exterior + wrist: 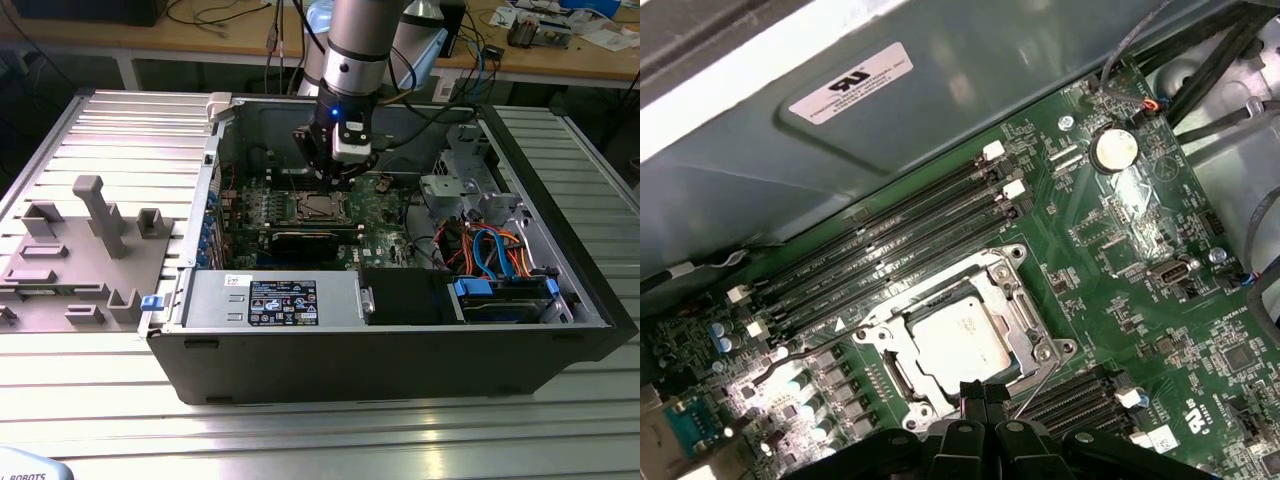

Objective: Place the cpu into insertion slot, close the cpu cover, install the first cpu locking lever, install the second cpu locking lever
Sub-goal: 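Install the first cpu locking lever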

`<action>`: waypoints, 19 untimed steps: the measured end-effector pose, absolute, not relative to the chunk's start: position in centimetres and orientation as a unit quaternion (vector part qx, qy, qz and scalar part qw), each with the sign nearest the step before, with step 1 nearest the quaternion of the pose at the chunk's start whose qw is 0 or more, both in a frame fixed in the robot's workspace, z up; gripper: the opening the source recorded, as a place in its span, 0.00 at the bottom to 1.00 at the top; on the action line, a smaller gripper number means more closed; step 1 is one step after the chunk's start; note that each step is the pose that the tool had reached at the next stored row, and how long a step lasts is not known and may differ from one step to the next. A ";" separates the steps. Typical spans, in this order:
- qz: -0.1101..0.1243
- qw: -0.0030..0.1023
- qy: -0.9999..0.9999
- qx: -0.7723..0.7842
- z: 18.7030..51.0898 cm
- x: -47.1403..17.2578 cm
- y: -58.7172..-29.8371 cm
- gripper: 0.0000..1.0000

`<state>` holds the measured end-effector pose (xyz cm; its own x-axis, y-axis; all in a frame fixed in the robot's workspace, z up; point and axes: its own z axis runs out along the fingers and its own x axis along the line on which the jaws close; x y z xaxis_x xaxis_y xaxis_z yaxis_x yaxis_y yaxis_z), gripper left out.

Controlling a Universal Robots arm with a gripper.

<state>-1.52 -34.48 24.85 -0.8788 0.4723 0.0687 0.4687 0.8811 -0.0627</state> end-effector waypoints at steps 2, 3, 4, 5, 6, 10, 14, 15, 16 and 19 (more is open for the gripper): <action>0.022 0.041 -0.970 -0.239 24.9 -1.5 -34.5 0.11; 0.022 0.041 -0.971 -0.236 24.9 -1.5 -34.5 0.11; 0.022 0.041 -0.971 -0.234 24.8 -1.5 -34.5 0.11; 0.023 0.041 -0.972 -0.232 24.8 -1.5 -34.5 0.11; 0.023 0.041 -0.972 -0.230 24.9 -1.5 -34.5 0.11; 0.023 0.040 -0.975 -0.216 24.8 -1.5 -34.5 0.11; 0.024 0.040 -0.978 -0.204 24.8 -1.5 -34.5 0.11; 0.024 0.040 -0.979 -0.201 24.9 -1.5 -34.5 0.11; 0.024 0.040 -0.979 -0.198 24.9 -1.5 -34.5 0.11; 0.024 0.040 -0.980 -0.191 24.9 -1.5 -34.5 0.11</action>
